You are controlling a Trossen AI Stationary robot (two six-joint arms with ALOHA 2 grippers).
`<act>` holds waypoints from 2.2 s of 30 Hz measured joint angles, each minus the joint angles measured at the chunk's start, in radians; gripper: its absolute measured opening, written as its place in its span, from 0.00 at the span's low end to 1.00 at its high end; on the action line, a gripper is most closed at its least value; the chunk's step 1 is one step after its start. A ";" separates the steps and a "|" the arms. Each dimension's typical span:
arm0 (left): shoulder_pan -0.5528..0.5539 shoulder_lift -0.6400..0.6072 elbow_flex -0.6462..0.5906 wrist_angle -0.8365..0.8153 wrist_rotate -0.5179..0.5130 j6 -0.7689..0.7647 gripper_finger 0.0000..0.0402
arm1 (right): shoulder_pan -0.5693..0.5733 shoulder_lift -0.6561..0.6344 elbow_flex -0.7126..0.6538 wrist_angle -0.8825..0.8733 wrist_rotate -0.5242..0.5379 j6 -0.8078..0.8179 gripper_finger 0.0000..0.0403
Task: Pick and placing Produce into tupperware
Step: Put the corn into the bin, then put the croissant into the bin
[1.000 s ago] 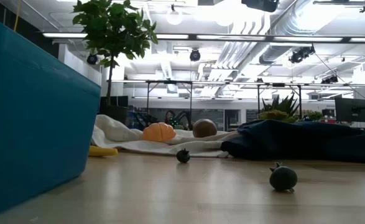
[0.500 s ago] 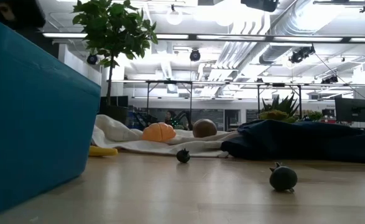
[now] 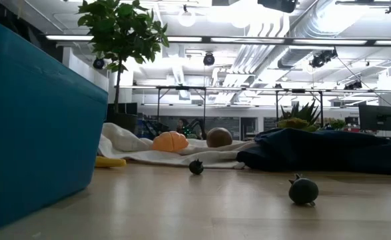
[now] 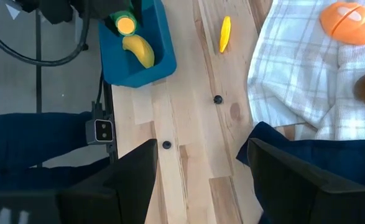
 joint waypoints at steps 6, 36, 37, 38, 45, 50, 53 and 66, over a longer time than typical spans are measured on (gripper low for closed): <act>0.000 0.009 0.000 -0.011 -0.001 -0.001 0.47 | 0.004 0.000 0.000 0.000 0.000 0.000 0.60; 0.025 -0.050 0.000 -0.028 0.063 -0.026 0.50 | 0.021 0.000 0.000 0.036 0.038 -0.027 0.60; 0.033 -0.061 0.000 -0.027 0.063 -0.026 0.48 | 0.021 0.000 0.000 0.051 0.043 -0.026 0.60; 0.039 -0.074 0.000 -0.028 0.065 -0.026 0.46 | 0.020 0.000 0.000 0.068 0.054 -0.026 0.60; 0.099 -0.166 0.000 -0.027 0.131 -0.024 0.32 | -0.002 0.000 0.000 0.140 0.117 0.009 0.60; 0.133 -0.221 0.000 -0.027 0.188 -0.024 0.21 | -0.019 0.000 0.000 0.140 0.118 0.001 0.60; 0.148 -0.243 0.000 -0.025 0.195 -0.024 0.15 | -0.028 0.000 0.000 0.145 0.118 -0.012 0.60; 0.293 -0.247 0.000 -0.027 0.230 0.084 0.00 | -0.041 0.000 0.000 0.158 0.188 -0.026 0.60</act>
